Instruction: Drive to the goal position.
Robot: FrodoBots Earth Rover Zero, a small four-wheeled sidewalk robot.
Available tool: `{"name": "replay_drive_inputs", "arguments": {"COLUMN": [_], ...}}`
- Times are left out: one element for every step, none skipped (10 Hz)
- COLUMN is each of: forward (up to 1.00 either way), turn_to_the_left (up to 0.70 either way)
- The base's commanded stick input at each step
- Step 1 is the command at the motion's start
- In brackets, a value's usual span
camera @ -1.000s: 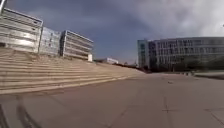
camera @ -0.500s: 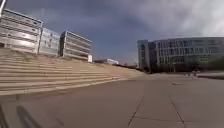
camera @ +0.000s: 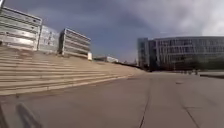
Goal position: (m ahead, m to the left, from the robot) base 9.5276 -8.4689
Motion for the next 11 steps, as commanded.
{"name": "replay_drive_inputs", "arguments": {"forward": [0.7, 0.7, 0.7, 0.7, 0.7, 0.7, 0.7, 0.7, 0.7, 0.7, 0.7], "turn_to_the_left": [0.0, 0.0, -0.26, -0.35, -0.35, -0.35, -0.35, -0.23, -0.01, 0.0, 0.0]}}
